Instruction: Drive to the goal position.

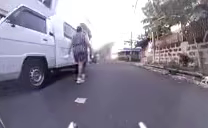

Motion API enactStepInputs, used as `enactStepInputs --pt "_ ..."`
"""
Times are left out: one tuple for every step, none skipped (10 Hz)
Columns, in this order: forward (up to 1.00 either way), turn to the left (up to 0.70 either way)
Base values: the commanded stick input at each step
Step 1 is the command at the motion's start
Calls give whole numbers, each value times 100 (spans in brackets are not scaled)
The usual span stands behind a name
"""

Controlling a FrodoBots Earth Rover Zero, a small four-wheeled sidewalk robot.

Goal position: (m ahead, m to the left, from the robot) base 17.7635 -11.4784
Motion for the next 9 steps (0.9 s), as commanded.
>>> enactStepInputs --pt "70 0" --pt "70 0" --pt "70 0" --pt "70 0" --pt "70 0" --pt "70 0" --pt "70 0" --pt "70 0" --pt "70 0"
